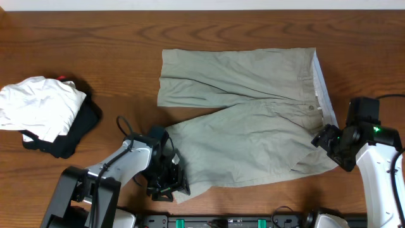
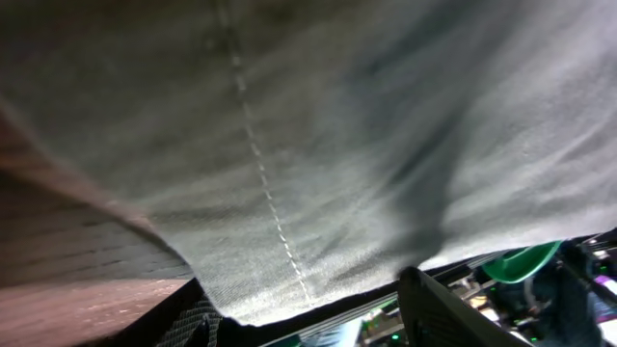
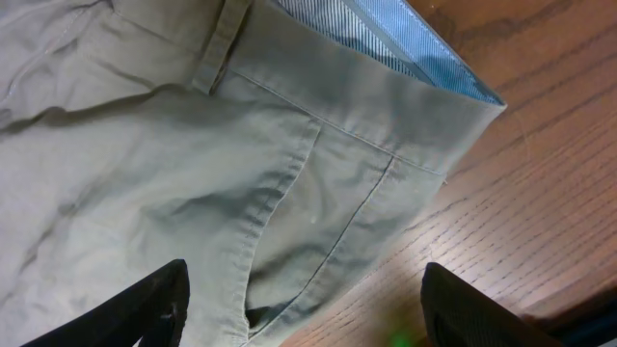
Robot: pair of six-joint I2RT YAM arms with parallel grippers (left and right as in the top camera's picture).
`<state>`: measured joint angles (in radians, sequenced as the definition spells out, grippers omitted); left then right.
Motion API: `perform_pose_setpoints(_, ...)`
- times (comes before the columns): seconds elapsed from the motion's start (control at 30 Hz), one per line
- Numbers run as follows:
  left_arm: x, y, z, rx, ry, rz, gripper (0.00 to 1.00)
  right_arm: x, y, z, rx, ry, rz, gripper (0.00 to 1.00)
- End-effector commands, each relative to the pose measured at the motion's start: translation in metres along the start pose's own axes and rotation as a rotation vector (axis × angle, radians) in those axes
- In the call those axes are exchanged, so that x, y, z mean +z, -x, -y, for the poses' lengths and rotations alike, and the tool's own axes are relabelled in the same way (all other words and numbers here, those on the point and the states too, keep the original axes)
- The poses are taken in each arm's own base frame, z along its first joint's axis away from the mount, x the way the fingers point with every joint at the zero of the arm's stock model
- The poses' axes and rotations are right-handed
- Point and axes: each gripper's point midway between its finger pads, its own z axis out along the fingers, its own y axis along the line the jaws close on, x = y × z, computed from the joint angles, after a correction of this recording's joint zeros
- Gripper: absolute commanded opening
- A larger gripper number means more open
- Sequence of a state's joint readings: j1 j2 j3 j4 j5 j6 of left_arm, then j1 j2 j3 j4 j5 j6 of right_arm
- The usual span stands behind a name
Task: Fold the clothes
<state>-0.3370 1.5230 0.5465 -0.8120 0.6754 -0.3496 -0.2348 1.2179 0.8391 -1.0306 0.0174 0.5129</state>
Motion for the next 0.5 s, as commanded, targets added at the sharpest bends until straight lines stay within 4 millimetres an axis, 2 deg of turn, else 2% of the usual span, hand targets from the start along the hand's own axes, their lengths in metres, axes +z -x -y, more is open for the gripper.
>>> perform_pose_setpoints(0.0, 0.0037, -0.0012, -0.0068, -0.061, 0.024, 0.0, 0.61, -0.0003, 0.0006, 0.0025, -0.003, 0.0, 0.004, 0.75)
perform_pose_setpoints(0.13, 0.0039, 0.0005, -0.0063, -0.078, 0.021, 0.007, 0.59, -0.0003, -0.0009, 0.0034, -0.003, -0.004, -0.002, 0.75)
perform_pose_setpoints(0.3, 0.0039, 0.0016, -0.0057, -0.078, 0.019, 0.011, 0.32, -0.0003, -0.0015, 0.0037, -0.01, -0.005, -0.004, 0.75)
perform_pose_setpoints(0.4, 0.0039, 0.0016, -0.0057, -0.078, 0.019, 0.011, 0.23, -0.0003, -0.0014, 0.0037, -0.01, -0.005, -0.004, 0.75)
perform_pose_setpoints(0.47, 0.0039, 0.0016, -0.0057, -0.078, 0.019, 0.011, 0.12, -0.0003, -0.0015, 0.0037, -0.01, -0.005, -0.004, 0.75)
